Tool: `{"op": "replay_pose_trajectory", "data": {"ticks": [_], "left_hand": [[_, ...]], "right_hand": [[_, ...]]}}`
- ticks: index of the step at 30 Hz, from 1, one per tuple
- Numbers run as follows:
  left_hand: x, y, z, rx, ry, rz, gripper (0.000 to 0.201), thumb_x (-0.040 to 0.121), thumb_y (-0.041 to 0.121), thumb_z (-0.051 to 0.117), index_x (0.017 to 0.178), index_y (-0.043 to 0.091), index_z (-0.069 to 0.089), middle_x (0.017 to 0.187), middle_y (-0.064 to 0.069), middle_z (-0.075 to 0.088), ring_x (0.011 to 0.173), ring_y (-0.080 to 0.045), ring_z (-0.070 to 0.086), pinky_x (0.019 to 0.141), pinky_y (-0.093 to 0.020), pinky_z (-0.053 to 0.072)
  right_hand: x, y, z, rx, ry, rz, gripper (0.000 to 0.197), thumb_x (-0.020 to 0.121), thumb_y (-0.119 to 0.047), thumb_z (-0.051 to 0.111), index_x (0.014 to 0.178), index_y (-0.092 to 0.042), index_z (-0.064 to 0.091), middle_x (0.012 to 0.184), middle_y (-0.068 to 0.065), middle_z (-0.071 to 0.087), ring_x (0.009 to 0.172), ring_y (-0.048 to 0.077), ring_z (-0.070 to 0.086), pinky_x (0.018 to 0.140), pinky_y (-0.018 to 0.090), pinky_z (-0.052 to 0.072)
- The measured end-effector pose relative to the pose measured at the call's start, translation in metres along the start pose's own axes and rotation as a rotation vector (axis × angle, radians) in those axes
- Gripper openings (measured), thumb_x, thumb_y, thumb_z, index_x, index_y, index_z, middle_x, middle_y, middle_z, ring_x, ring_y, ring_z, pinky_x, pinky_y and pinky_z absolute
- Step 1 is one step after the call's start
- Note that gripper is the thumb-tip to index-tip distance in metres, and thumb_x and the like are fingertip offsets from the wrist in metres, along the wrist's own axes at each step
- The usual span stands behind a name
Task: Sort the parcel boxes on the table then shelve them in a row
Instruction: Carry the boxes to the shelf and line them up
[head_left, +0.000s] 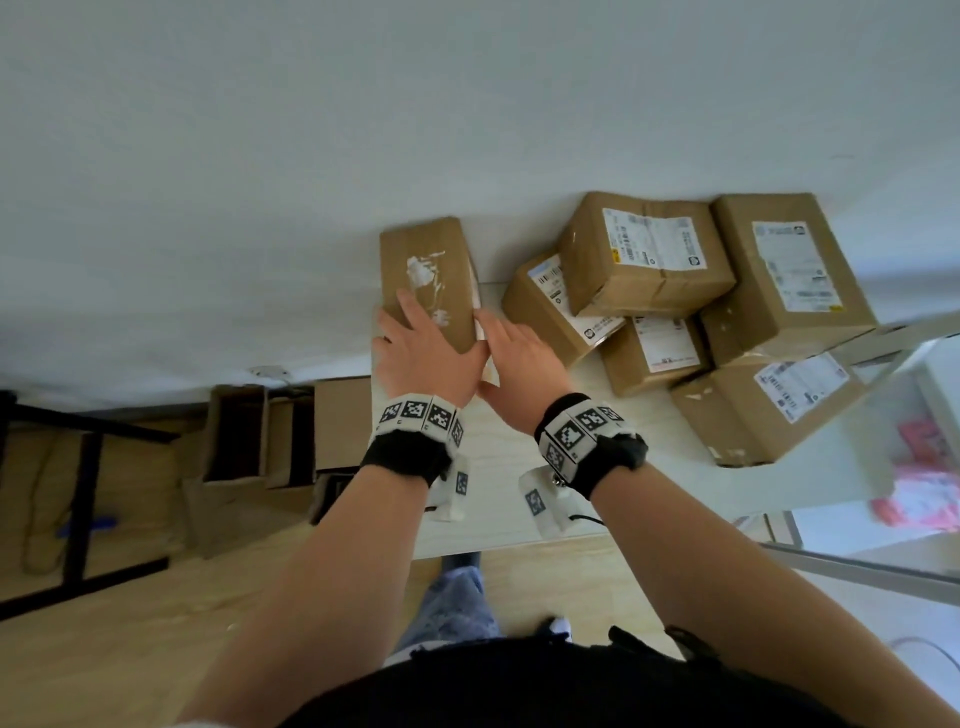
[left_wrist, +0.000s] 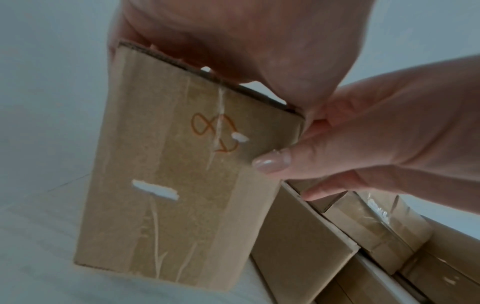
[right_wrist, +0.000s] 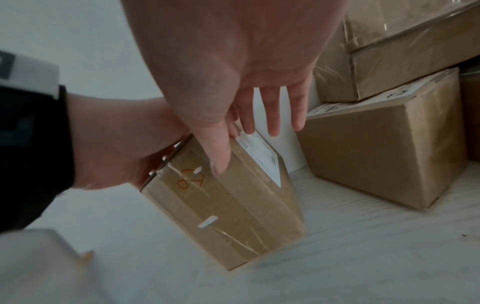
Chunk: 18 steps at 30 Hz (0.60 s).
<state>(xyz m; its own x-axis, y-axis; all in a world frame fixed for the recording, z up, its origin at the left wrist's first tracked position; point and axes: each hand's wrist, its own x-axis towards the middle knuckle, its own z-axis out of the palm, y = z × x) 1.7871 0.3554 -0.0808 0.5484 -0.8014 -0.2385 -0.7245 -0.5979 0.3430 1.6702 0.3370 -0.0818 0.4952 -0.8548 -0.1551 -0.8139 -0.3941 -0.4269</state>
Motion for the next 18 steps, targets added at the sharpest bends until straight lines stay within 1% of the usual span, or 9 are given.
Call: {"op": "replay_pose_trajectory", "data": {"ticks": [3,5,8,9,10,12,14,16,18], "left_hand": [[-0.007,-0.004,-0.011,-0.053,0.043,0.014,0.109,0.075,0.074,0.053,0.154,0.012,0.011,0.149,-0.022,0.026,0.119,-0.042,0.045,0.092,-0.047,0.045],[-0.014,-0.009,-0.018,-0.105,0.080,0.037,0.108,0.074,0.069,0.057,0.154,0.013,0.012,0.150,-0.020,0.026,0.120,-0.041,0.044,0.091,-0.048,0.045],[-0.027,-0.015,-0.023,-0.188,0.129,0.098,0.107,0.074,0.063,0.063,0.154,0.015,0.010,0.151,-0.018,0.025,0.124,-0.039,0.043,0.091,-0.048,0.045],[-0.033,-0.015,-0.024,-0.216,0.139,0.121,0.107,0.074,0.061,0.064,0.155,0.016,0.009,0.152,-0.017,0.024,0.125,-0.039,0.042,0.092,-0.049,0.045],[-0.040,-0.015,-0.025,-0.244,0.147,0.146,0.107,0.075,0.060,0.065,0.155,0.017,0.008,0.153,-0.016,0.024,0.127,-0.038,0.042,0.093,-0.050,0.045],[-0.053,-0.013,-0.026,-0.310,0.159,0.199,0.108,0.074,0.061,0.065,0.155,0.020,0.006,0.153,-0.014,0.024,0.130,-0.037,0.041,0.096,-0.052,0.046],[-0.067,-0.011,-0.027,-0.409,0.170,0.249,0.108,0.072,0.063,0.064,0.155,0.024,0.007,0.152,-0.010,0.028,0.130,-0.032,0.044,0.097,-0.051,0.048],[-0.083,-0.007,-0.029,-0.531,0.156,0.294,0.108,0.071,0.059,0.067,0.155,0.026,0.007,0.151,-0.006,0.029,0.129,-0.027,0.047,0.099,-0.042,0.046],[-0.101,-0.001,-0.029,-0.622,0.124,0.348,0.108,0.074,0.052,0.071,0.156,0.024,0.007,0.155,-0.004,0.027,0.132,-0.023,0.043,0.099,-0.033,0.038]], "right_hand": [[-0.005,-0.003,-0.004,0.039,0.044,-0.017,0.076,0.081,-0.029,0.074,0.146,-0.015,0.035,0.141,0.005,0.051,0.122,0.032,0.051,0.099,0.050,0.046],[-0.011,-0.001,-0.007,0.067,0.063,-0.008,0.076,0.081,-0.029,0.074,0.145,-0.017,0.035,0.139,0.006,0.051,0.123,0.032,0.051,0.101,0.048,0.045],[-0.026,0.008,-0.015,0.117,0.094,0.065,0.072,0.081,-0.005,0.064,0.146,-0.016,0.037,0.140,0.009,0.049,0.126,0.032,0.048,0.104,0.044,0.044],[-0.032,0.012,-0.019,0.138,0.117,0.106,0.069,0.082,-0.001,0.059,0.146,-0.016,0.037,0.142,0.009,0.048,0.128,0.031,0.047,0.105,0.043,0.043],[-0.039,0.015,-0.023,0.169,0.143,0.152,0.065,0.085,-0.001,0.055,0.146,-0.017,0.037,0.144,0.009,0.047,0.130,0.030,0.046,0.105,0.042,0.043],[-0.052,0.020,-0.035,0.242,0.196,0.231,0.053,0.096,-0.011,0.050,0.147,-0.014,0.036,0.145,0.010,0.046,0.131,0.029,0.046,0.105,0.039,0.041],[-0.063,0.023,-0.046,0.309,0.228,0.283,0.048,0.103,-0.026,0.045,0.148,-0.012,0.035,0.148,0.011,0.044,0.132,0.028,0.045,0.105,0.038,0.039],[-0.074,0.026,-0.056,0.397,0.240,0.304,0.053,0.104,-0.039,0.041,0.148,-0.011,0.034,0.148,0.012,0.045,0.133,0.028,0.045,0.107,0.040,0.038],[-0.088,0.030,-0.063,0.459,0.258,0.308,0.058,0.103,-0.049,0.036,0.145,-0.010,0.036,0.143,0.012,0.050,0.129,0.029,0.050,0.105,0.043,0.042]]}}
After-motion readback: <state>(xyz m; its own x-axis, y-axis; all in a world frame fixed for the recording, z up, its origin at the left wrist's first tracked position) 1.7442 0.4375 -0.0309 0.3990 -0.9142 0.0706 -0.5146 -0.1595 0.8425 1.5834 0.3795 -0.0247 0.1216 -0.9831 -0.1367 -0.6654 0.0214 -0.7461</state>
